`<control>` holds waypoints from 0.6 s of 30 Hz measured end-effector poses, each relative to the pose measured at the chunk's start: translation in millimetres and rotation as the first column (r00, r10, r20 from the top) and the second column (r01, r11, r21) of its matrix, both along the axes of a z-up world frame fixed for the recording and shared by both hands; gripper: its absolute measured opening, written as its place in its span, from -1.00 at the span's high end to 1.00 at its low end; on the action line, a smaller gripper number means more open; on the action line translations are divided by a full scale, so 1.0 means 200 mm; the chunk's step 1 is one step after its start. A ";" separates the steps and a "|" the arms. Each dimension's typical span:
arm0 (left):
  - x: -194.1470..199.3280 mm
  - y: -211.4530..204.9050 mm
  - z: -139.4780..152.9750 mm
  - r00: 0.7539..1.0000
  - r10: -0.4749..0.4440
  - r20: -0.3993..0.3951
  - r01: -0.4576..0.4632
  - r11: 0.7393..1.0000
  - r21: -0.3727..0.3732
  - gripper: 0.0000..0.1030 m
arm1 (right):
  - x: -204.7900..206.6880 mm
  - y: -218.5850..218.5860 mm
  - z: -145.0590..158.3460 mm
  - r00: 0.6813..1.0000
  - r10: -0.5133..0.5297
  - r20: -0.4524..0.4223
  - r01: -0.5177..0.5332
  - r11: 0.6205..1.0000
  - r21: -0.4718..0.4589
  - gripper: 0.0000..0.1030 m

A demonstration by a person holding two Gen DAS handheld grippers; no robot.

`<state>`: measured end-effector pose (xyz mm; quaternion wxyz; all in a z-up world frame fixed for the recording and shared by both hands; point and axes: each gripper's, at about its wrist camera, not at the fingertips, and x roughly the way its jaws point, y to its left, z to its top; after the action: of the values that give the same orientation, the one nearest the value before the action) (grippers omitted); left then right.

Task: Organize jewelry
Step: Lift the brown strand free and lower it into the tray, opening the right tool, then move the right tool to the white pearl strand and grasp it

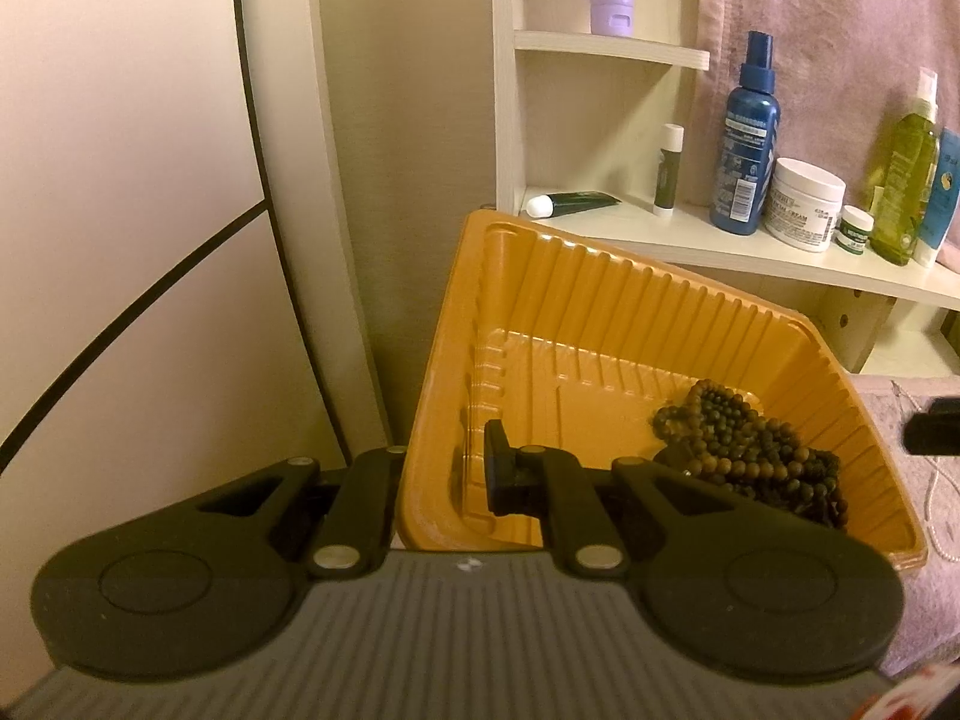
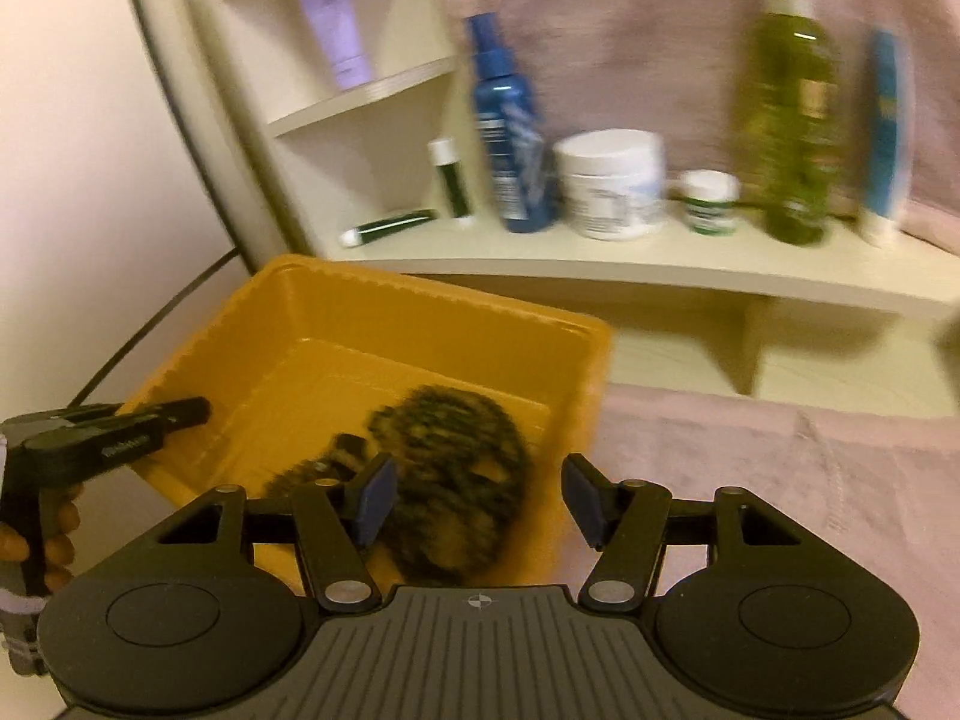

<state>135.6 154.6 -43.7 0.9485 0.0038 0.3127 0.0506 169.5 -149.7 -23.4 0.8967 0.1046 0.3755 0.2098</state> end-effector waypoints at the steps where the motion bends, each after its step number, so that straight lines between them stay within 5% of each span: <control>1: 0.00 0.00 0.00 1.000 0.000 -0.001 0.000 1.000 0.000 0.80 | -0.02 -0.05 -0.01 1.000 -0.024 -0.009 0.024 1.000 -0.002 -0.18; 10: 0.01 -0.01 -0.01 1.000 0.004 -0.012 -0.004 1.000 0.011 0.80 | -0.12 -0.42 -0.18 0.973 -0.214 -0.084 0.207 0.975 -0.078 -0.18; 18: 0.02 -0.01 -0.01 1.000 0.009 -0.018 -0.009 1.000 0.020 0.80 | -0.14 -0.55 -0.24 0.962 -0.258 -0.089 0.249 0.963 -0.100 -0.18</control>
<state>138.7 151.6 -45.9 0.9454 0.0121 0.3206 0.0580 140.7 -260.7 -72.0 0.8998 0.1227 0.4127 0.0709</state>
